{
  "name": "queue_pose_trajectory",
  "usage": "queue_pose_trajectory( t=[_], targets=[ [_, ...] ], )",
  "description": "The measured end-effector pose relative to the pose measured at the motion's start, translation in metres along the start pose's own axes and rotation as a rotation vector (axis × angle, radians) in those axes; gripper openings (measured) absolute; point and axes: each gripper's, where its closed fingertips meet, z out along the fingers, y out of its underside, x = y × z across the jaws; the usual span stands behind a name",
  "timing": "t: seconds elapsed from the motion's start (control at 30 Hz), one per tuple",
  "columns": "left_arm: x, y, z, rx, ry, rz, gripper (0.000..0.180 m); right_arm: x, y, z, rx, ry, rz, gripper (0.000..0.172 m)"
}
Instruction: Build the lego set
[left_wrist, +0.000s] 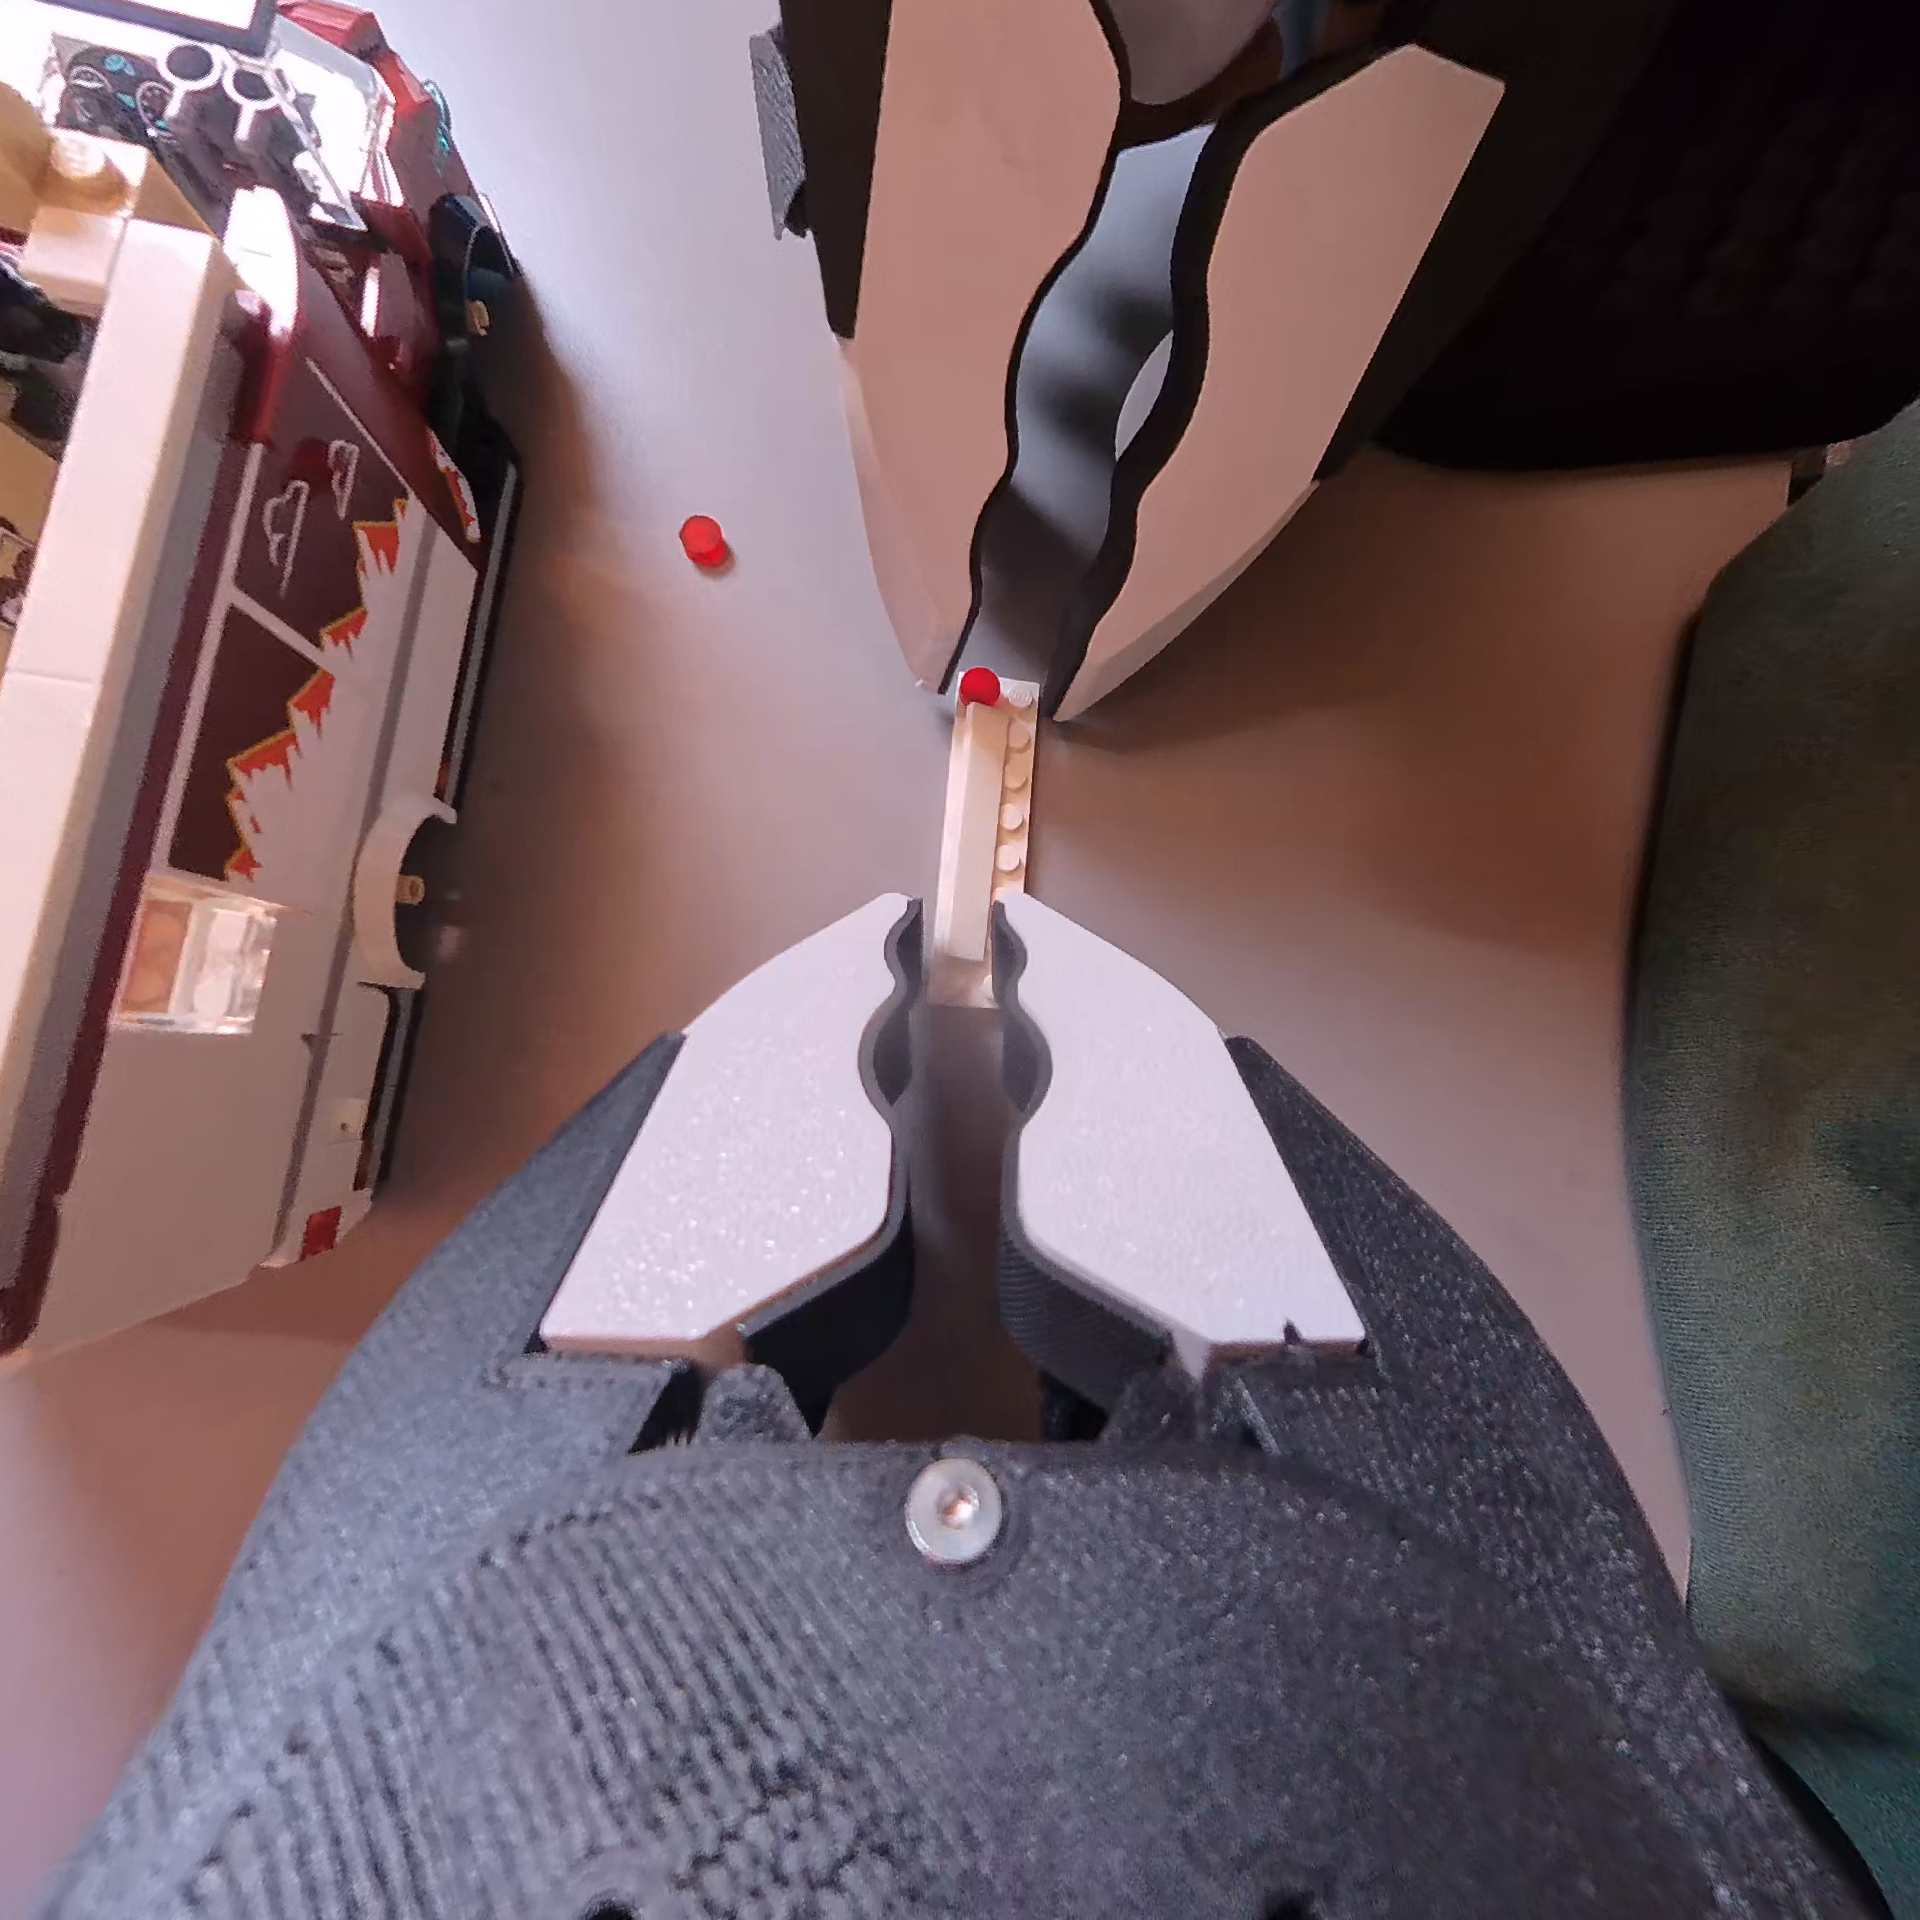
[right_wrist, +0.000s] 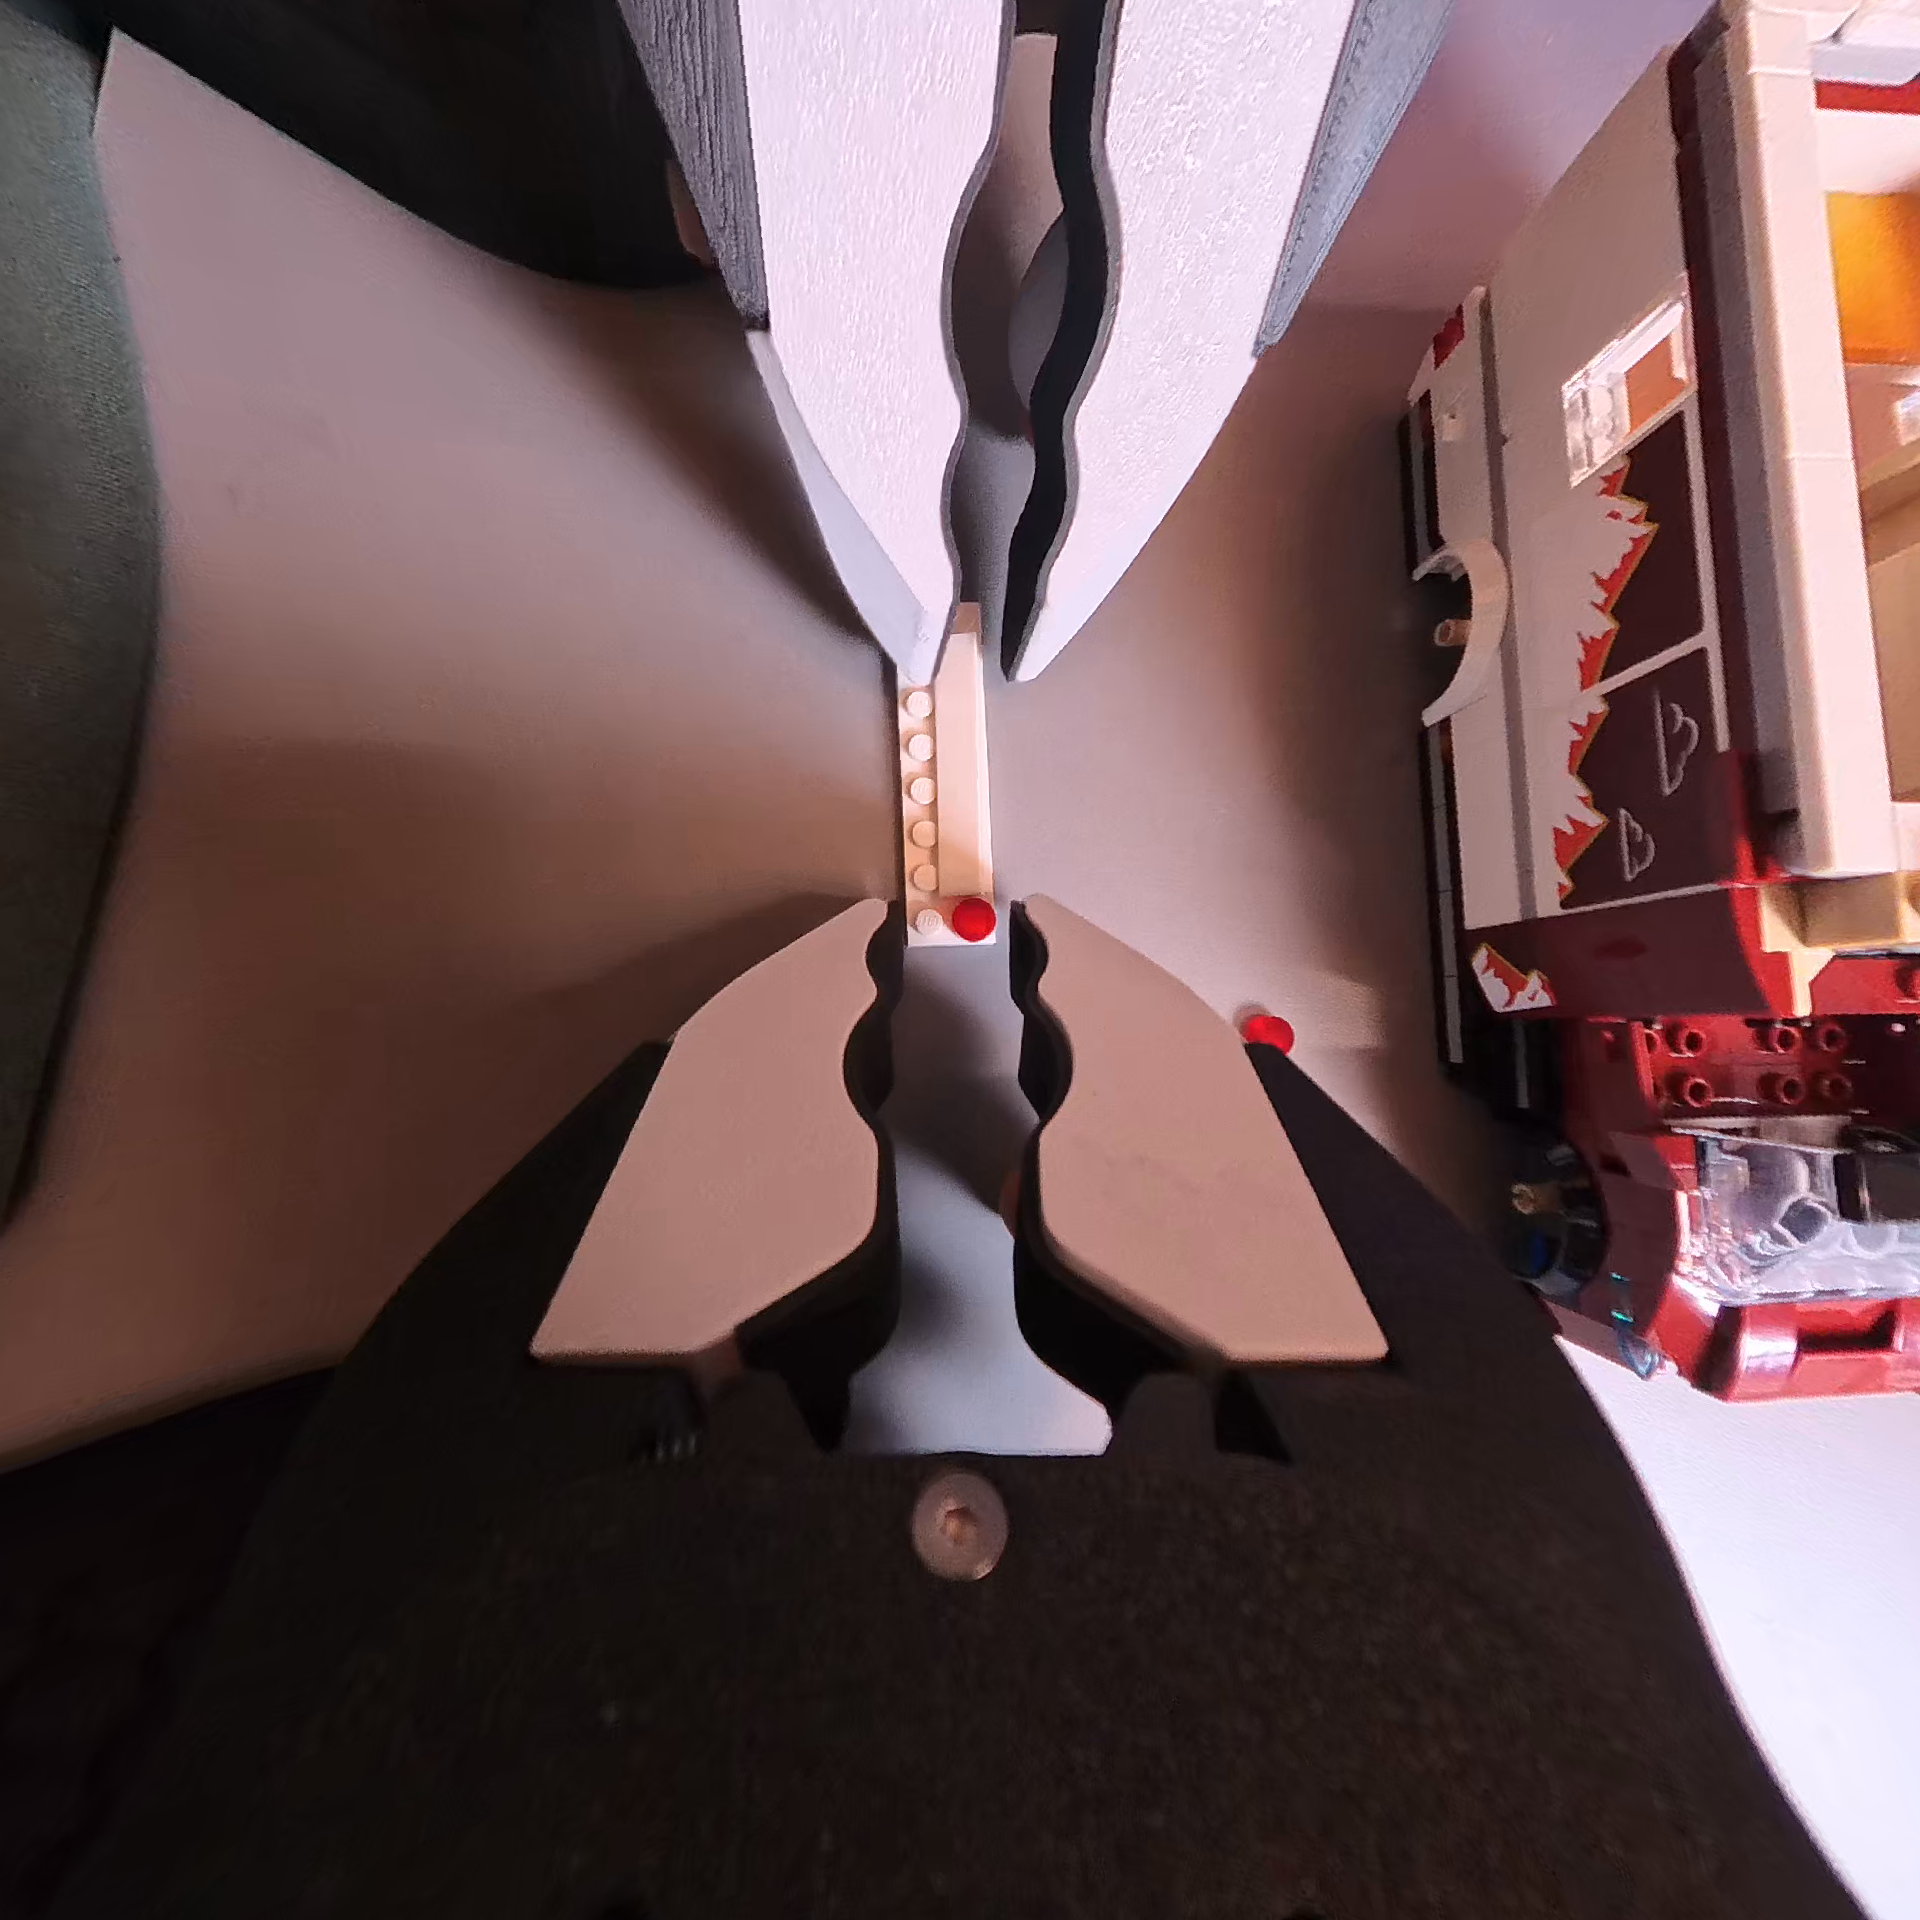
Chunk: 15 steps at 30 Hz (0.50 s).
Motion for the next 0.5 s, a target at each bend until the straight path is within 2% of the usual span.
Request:
queue_pose_trajectory(
  t=[0.3,0.5],
  targets=[
    [-0.001,0.001,-0.008,0.026,0.013,0.025,0.015,0.000,0.001,0.002,-0.039,-0.034,0.002,0.015],
    [0.002,-0.003,-0.013,0.138,0.181,-0.133,0.018,-0.001,-0.002,-0.001,0.008,-0.074,0.021,0.015]
  ],
)
